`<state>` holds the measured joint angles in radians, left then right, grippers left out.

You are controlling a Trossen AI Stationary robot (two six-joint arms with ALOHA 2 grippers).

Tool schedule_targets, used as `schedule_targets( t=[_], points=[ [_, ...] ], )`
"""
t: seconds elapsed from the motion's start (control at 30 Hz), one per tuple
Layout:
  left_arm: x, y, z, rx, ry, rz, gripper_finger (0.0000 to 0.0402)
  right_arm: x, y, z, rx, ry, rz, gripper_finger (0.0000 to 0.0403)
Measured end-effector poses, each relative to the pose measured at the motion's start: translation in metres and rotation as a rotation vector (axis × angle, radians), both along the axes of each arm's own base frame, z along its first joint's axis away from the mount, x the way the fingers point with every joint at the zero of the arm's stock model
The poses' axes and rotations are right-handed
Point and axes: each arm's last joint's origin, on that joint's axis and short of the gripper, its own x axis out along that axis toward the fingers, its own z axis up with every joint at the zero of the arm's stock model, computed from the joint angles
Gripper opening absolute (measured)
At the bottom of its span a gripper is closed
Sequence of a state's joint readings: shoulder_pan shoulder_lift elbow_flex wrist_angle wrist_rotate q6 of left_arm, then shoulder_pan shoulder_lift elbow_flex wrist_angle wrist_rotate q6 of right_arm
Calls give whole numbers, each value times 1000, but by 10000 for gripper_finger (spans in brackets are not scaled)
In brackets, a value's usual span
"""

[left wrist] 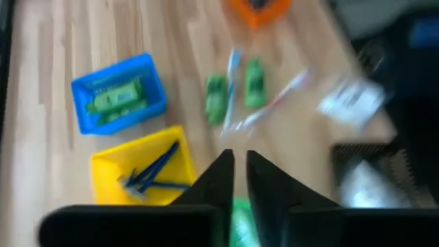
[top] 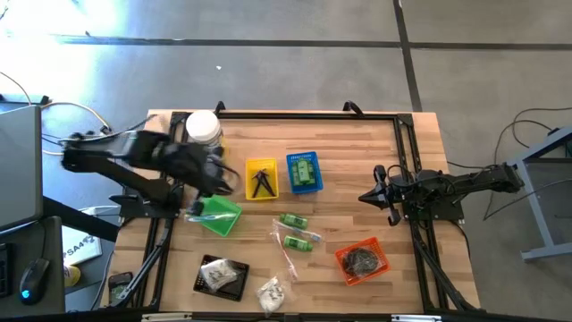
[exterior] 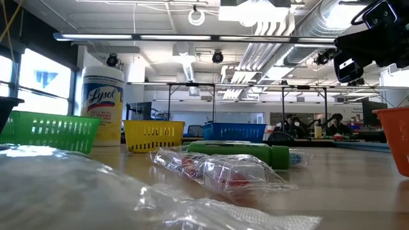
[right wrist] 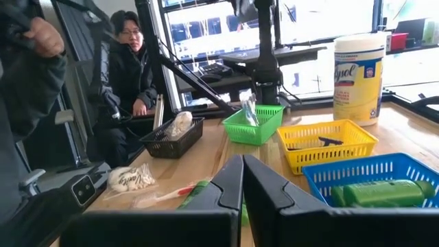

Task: Pick & Place Travel size toiletries
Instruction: Put the blue toothbrush into the green bin

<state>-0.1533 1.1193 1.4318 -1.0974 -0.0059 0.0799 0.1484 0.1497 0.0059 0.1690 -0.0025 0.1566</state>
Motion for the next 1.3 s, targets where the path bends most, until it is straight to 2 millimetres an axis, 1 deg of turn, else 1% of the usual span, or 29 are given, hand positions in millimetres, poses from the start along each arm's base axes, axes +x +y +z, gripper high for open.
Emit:
schedule_targets(
  t=[0.1,0.17,0.3,0.43,0.53,0.63,0.7,0.8,1.07,1.17,1.3],
  points=[
    [-29,0,-3,-125,-134,66,7,0,0,0,1,-1,0,4],
    [-43,2,-11,-188,-253,123,5,0,0,0,3,-1,0,4],
    [-59,7,-47,-252,-413,236,4,0,0,0,7,0,-3,4],
    [-62,8,-97,-257,-471,248,2,0,0,0,6,-1,-3,4],
    [-57,7,-130,-276,-530,241,1,0,0,0,3,-3,0,4],
    [-54,6,-151,-272,-590,225,1,0,0,0,2,-4,-1,4],
    [-53,6,-162,-247,-596,212,0,0,0,0,2,-4,-1,4],
    [-52,7,-173,-208,-598,219,0,0,0,0,1,-4,-1,4],
    [-52,7,-192,-89,-621,186,0,0,0,0,1,-4,-1,4],
    [-57,8,-199,-57,-619,173,0,0,0,0,1,-4,0,4],
    [-68,11,-200,-45,-646,181,0,0,0,0,1,-4,0,4]
  ],
)
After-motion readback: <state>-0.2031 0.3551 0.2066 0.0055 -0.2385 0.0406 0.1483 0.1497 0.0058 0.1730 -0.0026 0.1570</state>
